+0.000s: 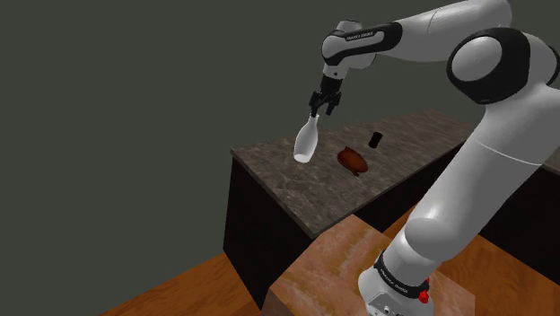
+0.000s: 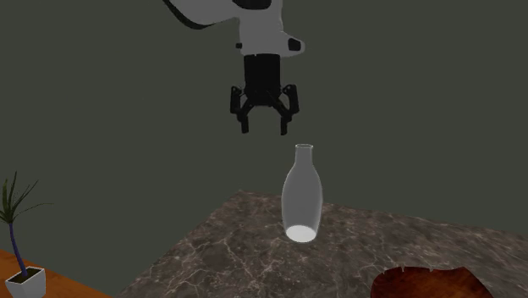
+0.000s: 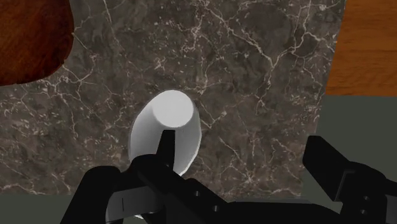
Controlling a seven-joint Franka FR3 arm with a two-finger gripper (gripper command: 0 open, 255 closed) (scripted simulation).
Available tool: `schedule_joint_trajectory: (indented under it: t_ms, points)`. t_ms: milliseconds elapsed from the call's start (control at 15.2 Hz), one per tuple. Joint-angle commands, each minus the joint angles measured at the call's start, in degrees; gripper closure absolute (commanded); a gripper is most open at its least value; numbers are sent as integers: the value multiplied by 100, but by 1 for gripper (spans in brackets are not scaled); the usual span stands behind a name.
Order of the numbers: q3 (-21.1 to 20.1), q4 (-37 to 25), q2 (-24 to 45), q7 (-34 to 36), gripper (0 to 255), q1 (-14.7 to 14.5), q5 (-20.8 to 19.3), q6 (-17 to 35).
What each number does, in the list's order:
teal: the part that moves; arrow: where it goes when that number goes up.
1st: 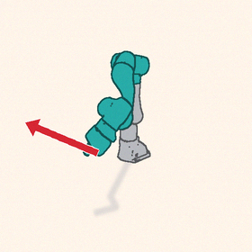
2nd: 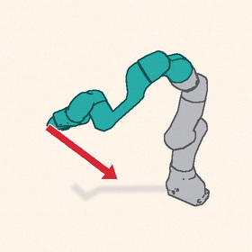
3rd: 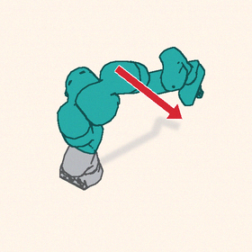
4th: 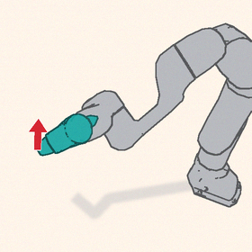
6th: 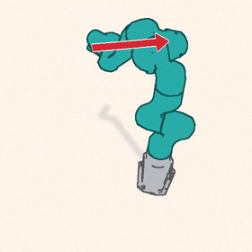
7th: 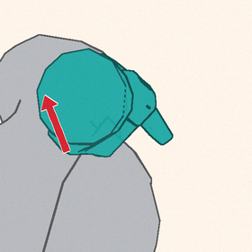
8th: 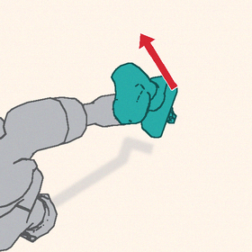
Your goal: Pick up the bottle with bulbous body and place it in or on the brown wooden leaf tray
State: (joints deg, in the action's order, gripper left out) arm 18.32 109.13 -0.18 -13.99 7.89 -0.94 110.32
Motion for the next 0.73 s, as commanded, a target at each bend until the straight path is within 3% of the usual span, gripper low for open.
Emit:
schedule_joint_trajectory:
  t_ms: [0, 396, 660]
  points:
    - [88, -465, 480, -190, 0, 87, 166, -28]
    - [222, -2018, 1910, -692, 0, 524, 682, -300]
    - [206, -1906, 2003, -719, 0, 550, 716, -102]
